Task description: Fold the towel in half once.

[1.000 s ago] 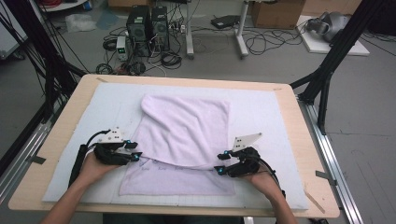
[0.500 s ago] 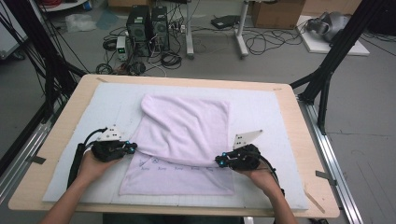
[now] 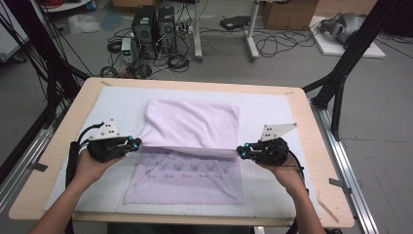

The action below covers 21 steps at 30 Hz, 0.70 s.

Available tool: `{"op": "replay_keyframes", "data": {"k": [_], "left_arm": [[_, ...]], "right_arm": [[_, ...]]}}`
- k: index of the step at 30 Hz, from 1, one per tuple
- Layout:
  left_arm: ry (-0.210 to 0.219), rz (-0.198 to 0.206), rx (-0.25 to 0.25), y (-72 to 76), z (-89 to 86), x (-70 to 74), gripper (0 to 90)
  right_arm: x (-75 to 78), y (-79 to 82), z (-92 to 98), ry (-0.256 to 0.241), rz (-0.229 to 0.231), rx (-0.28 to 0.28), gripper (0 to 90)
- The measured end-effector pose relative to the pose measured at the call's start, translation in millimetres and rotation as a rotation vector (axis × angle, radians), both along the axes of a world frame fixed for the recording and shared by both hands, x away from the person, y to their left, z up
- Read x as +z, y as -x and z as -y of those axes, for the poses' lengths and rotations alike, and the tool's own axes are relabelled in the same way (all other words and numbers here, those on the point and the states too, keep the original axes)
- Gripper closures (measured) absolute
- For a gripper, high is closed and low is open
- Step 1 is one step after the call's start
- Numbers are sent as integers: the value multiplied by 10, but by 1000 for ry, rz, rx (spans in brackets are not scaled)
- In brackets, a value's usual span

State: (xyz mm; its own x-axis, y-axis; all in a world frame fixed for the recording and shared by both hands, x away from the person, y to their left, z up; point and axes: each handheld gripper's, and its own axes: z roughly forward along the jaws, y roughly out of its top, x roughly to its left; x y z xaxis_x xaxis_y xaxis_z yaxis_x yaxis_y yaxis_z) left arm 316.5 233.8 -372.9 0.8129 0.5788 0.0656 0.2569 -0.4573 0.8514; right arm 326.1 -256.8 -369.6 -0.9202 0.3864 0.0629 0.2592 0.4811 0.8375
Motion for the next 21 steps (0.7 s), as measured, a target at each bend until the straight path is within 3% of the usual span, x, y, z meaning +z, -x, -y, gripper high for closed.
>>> {"op": "replay_keyframes", "data": {"k": [5,9,12,14,15,18,21], "left_arm": [[0,33,-40,247,29,165,863],[0,26,-73,508,38,102,862],[-25,-4,-96,679,40,-76,852],[-28,-36,-113,737,20,-214,822],[-32,-51,-115,751,11,-261,787],[-40,-101,-124,759,-11,-410,680],[-76,-123,-154,736,33,-520,653]], "right_arm": [[263,165,68,4,66,11,855],[284,385,102,13,81,37,855],[136,558,120,0,65,53,855],[-61,640,101,34,20,78,852],[-147,659,101,47,3,78,844],[-318,648,119,10,-58,73,753],[-383,622,62,16,-57,80,700]]}}
